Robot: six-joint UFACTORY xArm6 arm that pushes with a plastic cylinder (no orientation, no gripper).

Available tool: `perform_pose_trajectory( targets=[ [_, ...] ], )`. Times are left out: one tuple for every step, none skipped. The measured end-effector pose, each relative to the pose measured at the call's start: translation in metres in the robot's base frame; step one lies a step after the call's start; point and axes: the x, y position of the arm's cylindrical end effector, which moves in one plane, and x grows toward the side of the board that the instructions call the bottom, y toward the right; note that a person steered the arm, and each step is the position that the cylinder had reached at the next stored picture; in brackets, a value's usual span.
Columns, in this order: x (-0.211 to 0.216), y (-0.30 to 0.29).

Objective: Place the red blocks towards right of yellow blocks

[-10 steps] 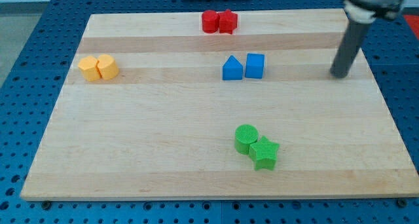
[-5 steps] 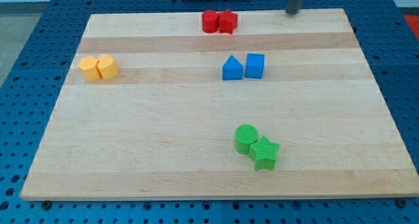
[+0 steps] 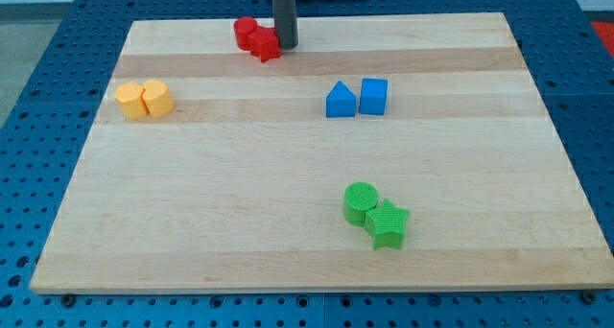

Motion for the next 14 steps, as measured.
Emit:
perform_pose_trajectory(
  targets=[
    [-0.021,-0.002],
    [-0.039,-0.025],
    [-0.047,-0.046],
    [-0.041,-0.086],
    [-0.021,-0.085],
    [0.009,-0.072],
    [0.042,-0.052],
    [0.058,-0.048],
    [0.056,-0.04],
    [0.043,-0.019],
    [0.03,-0.012],
    [0.018,-0.02],
    [-0.009,-0.009],
    [-0.023,0.036]
  ],
)
